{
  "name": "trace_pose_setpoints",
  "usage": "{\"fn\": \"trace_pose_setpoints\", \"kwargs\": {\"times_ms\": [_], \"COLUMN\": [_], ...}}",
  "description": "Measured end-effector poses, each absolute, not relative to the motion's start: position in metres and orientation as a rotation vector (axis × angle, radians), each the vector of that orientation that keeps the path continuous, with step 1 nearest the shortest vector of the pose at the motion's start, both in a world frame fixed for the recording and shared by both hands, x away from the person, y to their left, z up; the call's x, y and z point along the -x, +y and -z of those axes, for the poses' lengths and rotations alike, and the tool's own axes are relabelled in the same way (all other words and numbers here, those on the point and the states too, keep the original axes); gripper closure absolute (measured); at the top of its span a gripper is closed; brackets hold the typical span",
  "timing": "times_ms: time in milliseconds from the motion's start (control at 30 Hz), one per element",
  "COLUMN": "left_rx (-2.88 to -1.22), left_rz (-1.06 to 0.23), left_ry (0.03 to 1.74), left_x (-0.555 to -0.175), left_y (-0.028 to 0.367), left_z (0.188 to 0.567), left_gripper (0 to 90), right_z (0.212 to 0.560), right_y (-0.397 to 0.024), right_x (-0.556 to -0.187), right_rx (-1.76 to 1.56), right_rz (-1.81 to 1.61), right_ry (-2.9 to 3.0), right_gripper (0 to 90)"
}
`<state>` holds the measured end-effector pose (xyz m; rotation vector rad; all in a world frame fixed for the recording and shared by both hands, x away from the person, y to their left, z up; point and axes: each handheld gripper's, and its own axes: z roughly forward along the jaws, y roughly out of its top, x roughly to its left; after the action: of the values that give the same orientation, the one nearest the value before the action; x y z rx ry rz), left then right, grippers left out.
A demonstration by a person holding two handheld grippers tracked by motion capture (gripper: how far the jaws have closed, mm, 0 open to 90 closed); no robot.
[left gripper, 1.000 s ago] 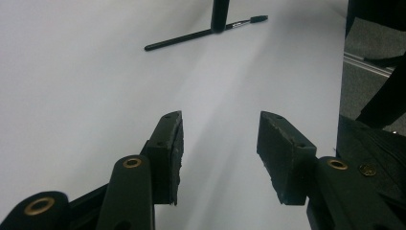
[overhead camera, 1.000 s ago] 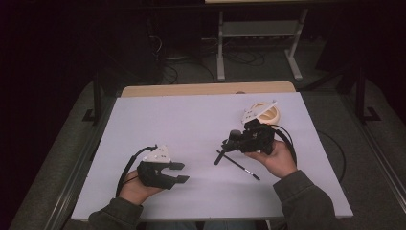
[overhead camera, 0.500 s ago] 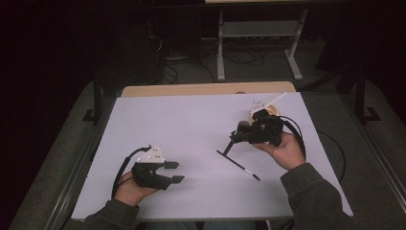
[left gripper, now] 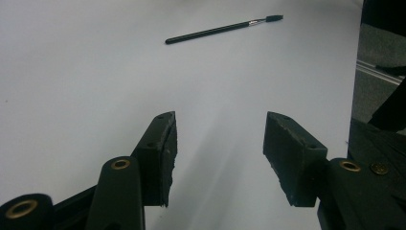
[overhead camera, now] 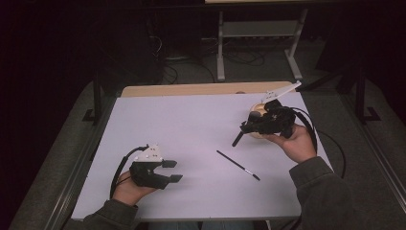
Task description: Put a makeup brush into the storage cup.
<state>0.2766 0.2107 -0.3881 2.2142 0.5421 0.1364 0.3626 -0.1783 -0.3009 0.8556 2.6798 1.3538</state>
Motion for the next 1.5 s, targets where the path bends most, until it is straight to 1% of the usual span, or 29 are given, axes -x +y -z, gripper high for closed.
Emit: {"fn": "trace_pose_setpoints", "kwargs": {"times_ms": [167, 800, 1500], "left_rx": [-2.210, -2.199, -2.196], "left_rz": [-0.144, -0.152, -0.151], "left_ry": [0.539, 0.547, 0.551], "left_x": [-0.278, -0.278, -0.277], "left_y": [0.212, 0.217, 0.216], "left_z": [0.387, 0.386, 0.385], "left_gripper": [44.8, 43.4, 40.5], "right_z": [0.297, 0.263, 0.254], "right_y": [-0.182, -0.208, -0.243], "right_x": [-0.366, -0.393, -0.423], "right_rx": [-0.852, -0.974, -1.210], "right_rz": [-1.339, -1.258, -1.231], "right_ry": [2.659, 2.563, 2.406], "right_gripper": [77.1, 77.1, 77.1]}}
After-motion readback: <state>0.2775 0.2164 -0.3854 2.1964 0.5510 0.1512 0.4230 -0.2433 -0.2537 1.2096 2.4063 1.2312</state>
